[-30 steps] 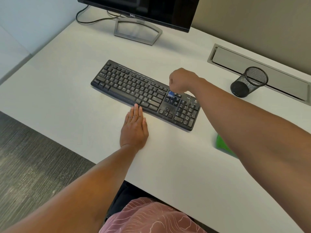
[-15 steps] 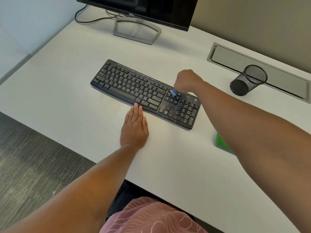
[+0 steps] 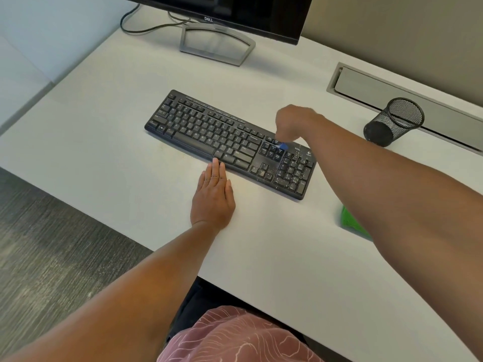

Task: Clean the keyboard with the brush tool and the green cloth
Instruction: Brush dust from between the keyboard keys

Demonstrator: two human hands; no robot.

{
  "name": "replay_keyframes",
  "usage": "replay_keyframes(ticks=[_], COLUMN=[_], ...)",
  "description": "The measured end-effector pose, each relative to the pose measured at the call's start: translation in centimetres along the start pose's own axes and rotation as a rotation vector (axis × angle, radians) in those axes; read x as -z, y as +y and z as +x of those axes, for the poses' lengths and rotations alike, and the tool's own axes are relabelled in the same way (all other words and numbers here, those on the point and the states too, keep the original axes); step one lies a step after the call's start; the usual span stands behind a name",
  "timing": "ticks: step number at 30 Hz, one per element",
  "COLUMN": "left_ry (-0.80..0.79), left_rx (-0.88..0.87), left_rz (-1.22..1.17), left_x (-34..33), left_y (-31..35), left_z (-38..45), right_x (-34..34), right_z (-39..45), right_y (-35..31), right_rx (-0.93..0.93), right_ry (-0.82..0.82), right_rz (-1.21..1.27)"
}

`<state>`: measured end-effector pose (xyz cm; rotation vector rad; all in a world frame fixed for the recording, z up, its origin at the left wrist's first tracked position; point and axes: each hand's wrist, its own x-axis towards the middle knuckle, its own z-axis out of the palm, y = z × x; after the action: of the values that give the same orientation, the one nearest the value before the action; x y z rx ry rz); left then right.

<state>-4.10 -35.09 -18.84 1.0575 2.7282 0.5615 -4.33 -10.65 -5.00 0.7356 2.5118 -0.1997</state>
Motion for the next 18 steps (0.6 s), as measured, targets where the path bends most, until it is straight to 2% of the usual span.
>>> replay_keyframes(ticks=[2,7,13,18], left_ry=[-0.005,-0.005,-0.002,-0.002], left_rx=[0.001,0.002,-0.007,-0.012], left_rz=[-0.004,-0.008,-0.009,-0.001], left_x=[0.0,0.0,0.1,0.1], left_y=[0.0,0.0,0.0,0.0], left_z=[0.0,-0.1,-0.1,0.0], right_x=[0.6,0.5,0.7,1.1], right_z=[0.1,1.2,0.2,1.8], right_y=[0.1,-0.2,0.9,0.9], right_rx=[-0.013,0.026,-0.044,-0.005], right_ry=[-0.001,0.107,-0.029,0.098], right_rz=[-0.036,0.126,-0.15,0.144])
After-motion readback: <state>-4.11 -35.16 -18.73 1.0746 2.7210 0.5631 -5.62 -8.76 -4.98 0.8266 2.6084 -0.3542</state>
